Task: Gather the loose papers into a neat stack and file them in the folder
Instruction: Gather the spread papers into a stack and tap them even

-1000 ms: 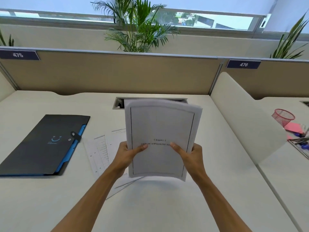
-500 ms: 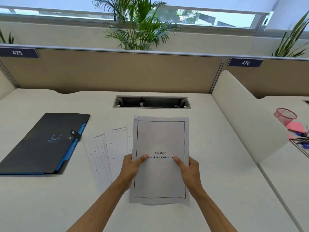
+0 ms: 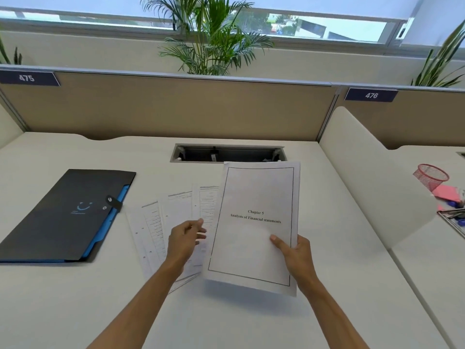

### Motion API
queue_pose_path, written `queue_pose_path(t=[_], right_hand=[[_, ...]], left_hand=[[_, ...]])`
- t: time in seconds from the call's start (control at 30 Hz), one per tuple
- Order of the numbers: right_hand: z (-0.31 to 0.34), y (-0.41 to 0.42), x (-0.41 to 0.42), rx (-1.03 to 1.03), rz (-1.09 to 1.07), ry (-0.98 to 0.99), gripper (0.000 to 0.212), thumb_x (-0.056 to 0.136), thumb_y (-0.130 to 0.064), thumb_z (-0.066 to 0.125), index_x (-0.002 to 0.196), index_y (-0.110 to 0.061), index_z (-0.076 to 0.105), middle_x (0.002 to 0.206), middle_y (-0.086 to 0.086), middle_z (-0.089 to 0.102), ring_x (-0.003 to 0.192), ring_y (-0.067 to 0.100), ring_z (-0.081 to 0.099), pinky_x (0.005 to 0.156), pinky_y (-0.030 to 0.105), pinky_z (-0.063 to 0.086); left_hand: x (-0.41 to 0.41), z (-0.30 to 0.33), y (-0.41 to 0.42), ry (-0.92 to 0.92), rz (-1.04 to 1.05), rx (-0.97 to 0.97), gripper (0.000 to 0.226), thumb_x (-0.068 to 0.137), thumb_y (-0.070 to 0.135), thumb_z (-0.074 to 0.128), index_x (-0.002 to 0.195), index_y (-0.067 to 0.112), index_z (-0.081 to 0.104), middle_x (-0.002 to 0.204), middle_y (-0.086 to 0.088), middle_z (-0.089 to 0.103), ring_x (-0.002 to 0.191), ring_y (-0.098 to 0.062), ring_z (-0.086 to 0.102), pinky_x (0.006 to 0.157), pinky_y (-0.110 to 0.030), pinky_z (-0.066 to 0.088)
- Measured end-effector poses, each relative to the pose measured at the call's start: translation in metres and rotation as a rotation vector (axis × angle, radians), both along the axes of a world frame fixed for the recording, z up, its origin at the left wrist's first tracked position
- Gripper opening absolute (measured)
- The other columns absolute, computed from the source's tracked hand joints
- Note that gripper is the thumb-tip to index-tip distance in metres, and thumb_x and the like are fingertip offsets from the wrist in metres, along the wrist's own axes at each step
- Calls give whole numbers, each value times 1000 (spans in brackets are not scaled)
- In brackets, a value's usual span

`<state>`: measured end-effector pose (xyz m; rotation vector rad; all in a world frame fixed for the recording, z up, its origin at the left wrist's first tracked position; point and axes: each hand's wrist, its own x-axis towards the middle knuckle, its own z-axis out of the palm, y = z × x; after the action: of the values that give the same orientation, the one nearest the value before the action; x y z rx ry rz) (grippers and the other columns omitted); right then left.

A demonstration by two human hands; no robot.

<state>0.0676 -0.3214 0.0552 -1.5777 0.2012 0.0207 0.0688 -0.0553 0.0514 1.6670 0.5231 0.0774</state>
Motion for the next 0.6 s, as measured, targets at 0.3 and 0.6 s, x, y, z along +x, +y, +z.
queue_pose_path(t=[0.3,0.6], right_hand=[[0,-18,6,-19,-57,36,7,84,-18,76,91,-19,75,85,-5,79,76,11,76,61,23,57],[-2,-23,4,-23,-71,40,9,85,-16,75,94,-18,74,89,-2,79,79,15,76,69,32,59]], left_hand=[[-3,-30,25,384,84,857,114,66,83,55,145,4,28,144,-19,39,131,-36,36,102,-52,35],[7,-31,11,375,26,814,134,57,69,77,150,3,6,147,-20,34,131,-37,39,98,-49,41]])
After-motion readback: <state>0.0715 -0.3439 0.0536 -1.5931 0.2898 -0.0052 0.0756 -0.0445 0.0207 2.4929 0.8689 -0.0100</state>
